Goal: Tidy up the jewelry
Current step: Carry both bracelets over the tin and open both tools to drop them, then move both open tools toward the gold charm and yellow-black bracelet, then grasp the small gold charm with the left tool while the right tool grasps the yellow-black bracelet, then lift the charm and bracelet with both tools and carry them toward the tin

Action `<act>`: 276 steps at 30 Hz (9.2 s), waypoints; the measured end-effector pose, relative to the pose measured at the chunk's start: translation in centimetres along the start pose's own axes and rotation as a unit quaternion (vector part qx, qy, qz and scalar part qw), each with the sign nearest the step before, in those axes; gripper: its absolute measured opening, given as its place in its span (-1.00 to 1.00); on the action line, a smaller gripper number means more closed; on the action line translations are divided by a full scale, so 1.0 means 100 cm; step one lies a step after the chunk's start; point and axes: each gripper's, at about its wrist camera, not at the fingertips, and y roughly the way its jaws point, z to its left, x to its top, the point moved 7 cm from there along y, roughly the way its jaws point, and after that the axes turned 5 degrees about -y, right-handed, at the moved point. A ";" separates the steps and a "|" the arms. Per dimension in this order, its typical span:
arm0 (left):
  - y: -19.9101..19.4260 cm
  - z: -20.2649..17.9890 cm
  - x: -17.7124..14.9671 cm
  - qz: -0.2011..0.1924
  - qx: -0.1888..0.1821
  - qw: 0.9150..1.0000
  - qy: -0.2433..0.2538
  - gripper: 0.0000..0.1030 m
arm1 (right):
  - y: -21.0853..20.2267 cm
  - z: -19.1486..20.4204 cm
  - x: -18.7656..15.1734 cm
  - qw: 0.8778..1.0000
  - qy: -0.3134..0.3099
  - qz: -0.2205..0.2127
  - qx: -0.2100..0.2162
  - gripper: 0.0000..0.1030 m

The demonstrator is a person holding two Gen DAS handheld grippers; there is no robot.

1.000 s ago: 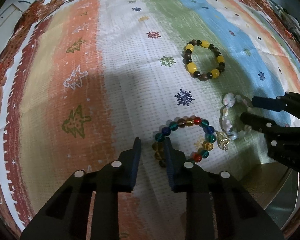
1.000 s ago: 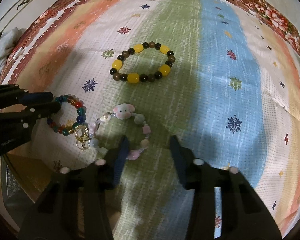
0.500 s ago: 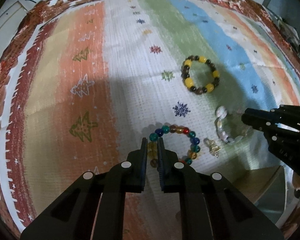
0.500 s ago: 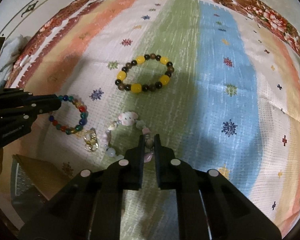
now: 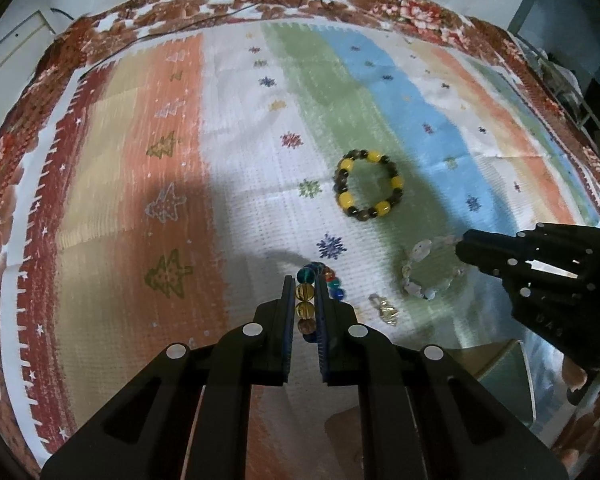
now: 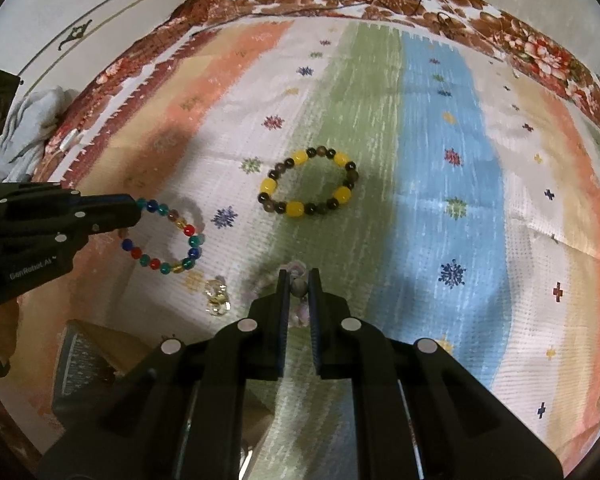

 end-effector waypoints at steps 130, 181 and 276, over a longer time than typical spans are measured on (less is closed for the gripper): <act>-0.032 -0.033 -0.042 -0.010 0.018 0.999 0.034 0.03 | -0.076 0.015 -0.022 0.995 0.051 -0.079 0.017 0.07; 0.063 -0.050 -0.026 0.127 -0.014 0.992 -0.005 -0.33 | 0.051 -0.043 0.041 0.997 0.074 0.013 0.010 0.07; 0.010 -0.057 -0.010 0.055 -0.021 0.998 0.016 -0.84 | 0.012 -0.034 0.054 0.999 0.043 -0.026 -0.006 -0.75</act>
